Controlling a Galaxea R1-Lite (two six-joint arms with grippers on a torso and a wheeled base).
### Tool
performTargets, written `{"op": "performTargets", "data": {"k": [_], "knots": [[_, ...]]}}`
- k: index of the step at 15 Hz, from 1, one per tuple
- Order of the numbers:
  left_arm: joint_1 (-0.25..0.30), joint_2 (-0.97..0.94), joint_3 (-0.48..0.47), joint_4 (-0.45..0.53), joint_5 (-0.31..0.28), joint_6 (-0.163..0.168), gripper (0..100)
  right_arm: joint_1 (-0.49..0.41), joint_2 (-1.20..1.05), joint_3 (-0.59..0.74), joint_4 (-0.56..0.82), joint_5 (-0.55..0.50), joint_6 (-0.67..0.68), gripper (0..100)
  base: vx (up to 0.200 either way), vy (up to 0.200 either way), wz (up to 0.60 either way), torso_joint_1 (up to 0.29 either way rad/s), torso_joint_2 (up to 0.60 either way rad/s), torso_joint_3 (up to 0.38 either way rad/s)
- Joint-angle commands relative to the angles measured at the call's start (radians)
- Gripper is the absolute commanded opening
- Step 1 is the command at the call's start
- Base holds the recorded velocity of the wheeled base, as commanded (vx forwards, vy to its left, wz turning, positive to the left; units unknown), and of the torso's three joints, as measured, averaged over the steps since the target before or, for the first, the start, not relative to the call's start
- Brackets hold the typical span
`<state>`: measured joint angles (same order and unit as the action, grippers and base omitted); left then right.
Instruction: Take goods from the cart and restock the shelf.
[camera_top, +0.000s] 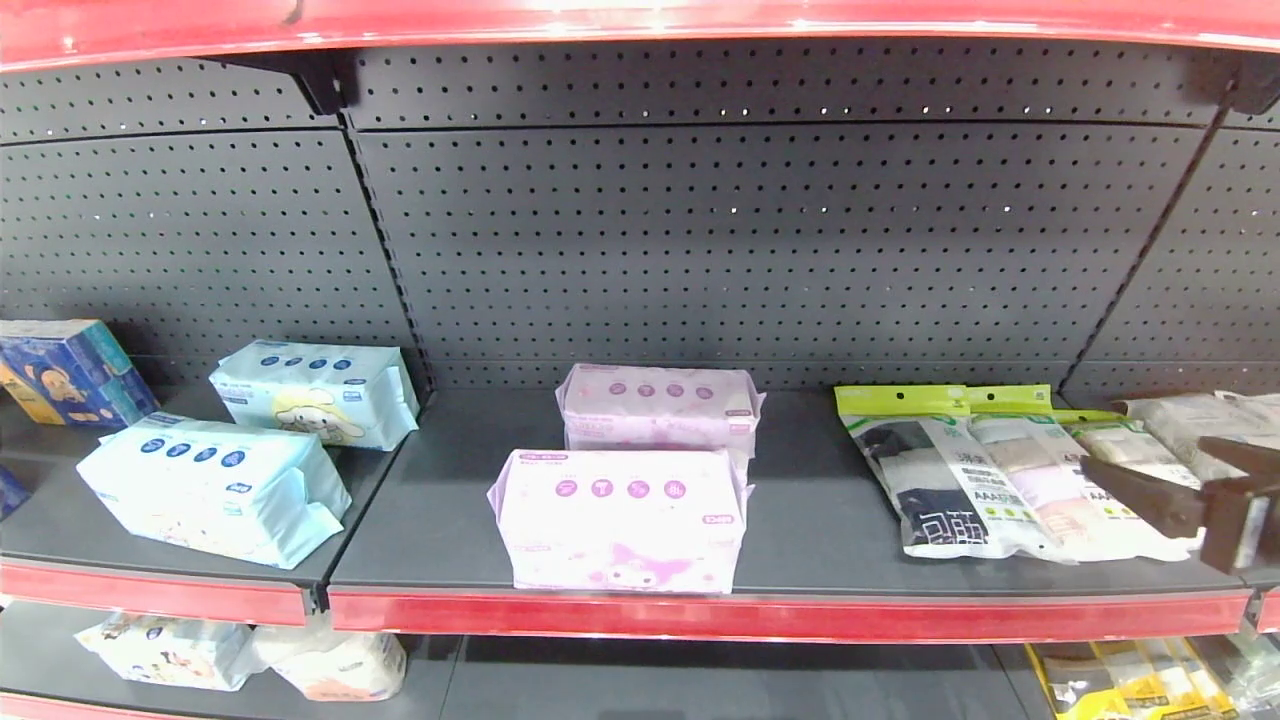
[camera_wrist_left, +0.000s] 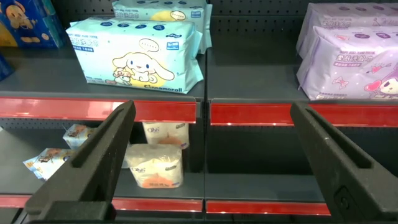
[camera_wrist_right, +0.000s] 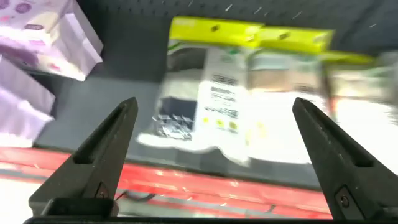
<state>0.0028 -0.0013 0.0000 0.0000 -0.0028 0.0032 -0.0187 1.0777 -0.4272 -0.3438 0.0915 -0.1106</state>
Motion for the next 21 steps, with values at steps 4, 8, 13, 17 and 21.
{"op": "performTargets", "data": {"k": [4, 8, 13, 17, 21], "knots": [[0.0, 0.001, 0.0, 0.0, 0.0, 0.0, 100, -0.087, -0.406, -0.076, 0.35, -0.064, -0.073, 100, 0.0, 0.0, 0.0, 0.0, 0.0, 0.0], [0.0, 0.001, 0.0, 0.0, 0.0, 0.0, 100, -0.092, -0.504, -0.084, 0.439, -0.064, -0.04, 100, 0.0, 0.0, 0.0, 0.0, 0.0, 0.0], [0.0, 0.001, 0.0, 0.0, 0.0, 0.0, 100, -0.09, -0.556, -0.077, 0.459, -0.072, -0.047, 100, 0.0, 0.0, 0.0, 0.0, 0.0, 0.0], [0.0, 0.001, 0.0, 0.0, -0.002, 0.003, 100, -0.092, -0.562, -0.071, 0.457, -0.073, -0.081, 100, 0.0, 0.0, 0.0, 0.0, 0.0, 0.0], [0.0, 0.001, 0.0, 0.0, 0.0, 0.0, 100, -0.092, -0.562, -0.068, 0.457, -0.073, -0.081, 100, 0.0, 0.0, 0.0, 0.0, 0.0, 0.0]]}}
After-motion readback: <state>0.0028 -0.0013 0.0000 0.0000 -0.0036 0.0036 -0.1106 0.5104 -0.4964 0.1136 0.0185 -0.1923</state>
